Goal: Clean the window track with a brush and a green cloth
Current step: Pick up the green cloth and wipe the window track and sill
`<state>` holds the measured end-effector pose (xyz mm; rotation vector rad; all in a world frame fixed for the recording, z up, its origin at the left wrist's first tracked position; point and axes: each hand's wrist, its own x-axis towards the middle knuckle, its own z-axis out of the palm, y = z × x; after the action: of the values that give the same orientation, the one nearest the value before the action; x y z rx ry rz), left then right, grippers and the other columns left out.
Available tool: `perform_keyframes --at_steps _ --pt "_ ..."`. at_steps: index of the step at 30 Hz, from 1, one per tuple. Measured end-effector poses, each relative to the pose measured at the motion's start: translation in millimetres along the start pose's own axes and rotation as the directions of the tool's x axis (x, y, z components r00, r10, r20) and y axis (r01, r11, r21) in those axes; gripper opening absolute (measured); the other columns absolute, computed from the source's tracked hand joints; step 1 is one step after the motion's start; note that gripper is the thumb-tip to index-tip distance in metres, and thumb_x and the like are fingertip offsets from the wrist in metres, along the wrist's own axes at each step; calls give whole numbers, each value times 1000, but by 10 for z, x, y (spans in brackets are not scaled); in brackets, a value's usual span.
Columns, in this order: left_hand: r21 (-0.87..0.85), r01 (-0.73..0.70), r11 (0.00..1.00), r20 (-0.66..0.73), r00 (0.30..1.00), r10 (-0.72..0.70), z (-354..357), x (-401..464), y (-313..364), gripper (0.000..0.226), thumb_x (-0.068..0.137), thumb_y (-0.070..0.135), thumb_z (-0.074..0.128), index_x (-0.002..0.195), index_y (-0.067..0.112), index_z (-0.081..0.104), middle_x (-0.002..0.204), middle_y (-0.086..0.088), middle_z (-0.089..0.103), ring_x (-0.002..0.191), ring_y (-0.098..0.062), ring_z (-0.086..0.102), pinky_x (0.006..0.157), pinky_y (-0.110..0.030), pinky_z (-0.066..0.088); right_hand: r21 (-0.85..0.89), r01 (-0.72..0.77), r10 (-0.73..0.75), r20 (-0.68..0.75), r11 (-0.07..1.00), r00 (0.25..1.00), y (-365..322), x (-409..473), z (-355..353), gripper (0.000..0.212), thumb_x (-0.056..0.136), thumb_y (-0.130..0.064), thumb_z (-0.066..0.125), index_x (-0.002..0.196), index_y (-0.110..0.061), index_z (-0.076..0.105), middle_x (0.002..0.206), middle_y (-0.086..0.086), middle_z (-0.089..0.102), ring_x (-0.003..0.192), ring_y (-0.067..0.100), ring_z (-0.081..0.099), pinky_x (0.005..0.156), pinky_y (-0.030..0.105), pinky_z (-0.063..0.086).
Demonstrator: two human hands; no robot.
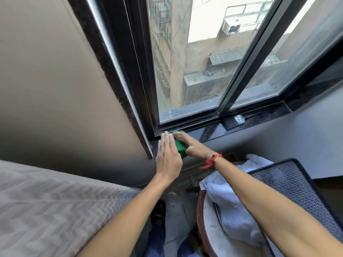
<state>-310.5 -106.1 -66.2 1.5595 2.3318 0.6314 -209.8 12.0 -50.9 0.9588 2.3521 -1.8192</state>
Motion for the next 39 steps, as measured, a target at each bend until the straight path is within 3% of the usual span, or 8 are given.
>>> perform_keyframes --at_steps 4,6,11,21,26,31,36,39 --pt "136 -123 983 277 958 82 187 36 194 77 102 35 40 158 1 1 168 -19 -5 156 -35 -6 127 -50 5 282 -20 139 -409 959 902 87 -169 -306 84 62 35 32 140 6 46 151 18 48 149 27 39 90 18 50" --pt "278 -145 950 324 945 49 244 55 231 88 102 52 42 158 1 -2 168 -20 -7 155 -39 -8 126 -54 6 88 -107 137 -502 990 854 255 -326 -430 78 69 28 38 141 0 50 153 15 48 149 27 38 111 31 45" --pt "384 -123 915 248 969 26 248 -36 35 92 100 49 49 157 -1 -2 167 -25 -3 154 -42 -3 125 -56 7 -504 -280 79 -383 817 920 678 -569 -436 79 78 10 45 153 -13 38 166 2 27 156 18 20 127 35 20" --pt "309 -49 950 190 982 -11 205 -107 -347 89 82 7 51 158 0 5 169 -15 4 156 -28 0 128 -45 4 -454 -235 28 -417 860 909 759 -562 -552 72 78 1 49 147 -19 50 161 -3 39 151 14 33 122 36 34" --pt "211 -103 972 284 958 40 317 149 -22 99 77 3 55 160 6 0 170 -9 -3 156 -24 -6 127 -43 -1 -108 -176 104 -479 979 872 824 -551 -701 62 76 6 49 131 -19 66 144 -8 58 117 -8 61 106 17 46" --pt "126 -247 961 435 884 170 685 732 794 101 81 12 61 159 6 -1 170 -13 -2 156 -26 -6 126 -44 -1 455 -11 336 -642 890 690 859 -514 -1051 39 84 14 45 112 0 68 111 22 75 105 31 74 101 45 56" --pt "135 -311 941 453 864 221 986 972 1241 115 73 22 72 159 5 -1 169 -14 0 156 -28 -4 127 -46 0 499 -154 523 -818 853 242 1041 -539 -1690 25 85 -14 63 107 -5 71 100 17 77 96 33 73 93 38 57" --pt "137 -320 938 447 865 230 1061 1003 1284 121 68 25 76 158 4 -2 169 -15 0 156 -29 -5 127 -47 2 541 -307 609 -767 783 202 1055 -348 -1978 30 83 -29 74 96 -3 66 93 24 68 97 36 67 99 37 54"
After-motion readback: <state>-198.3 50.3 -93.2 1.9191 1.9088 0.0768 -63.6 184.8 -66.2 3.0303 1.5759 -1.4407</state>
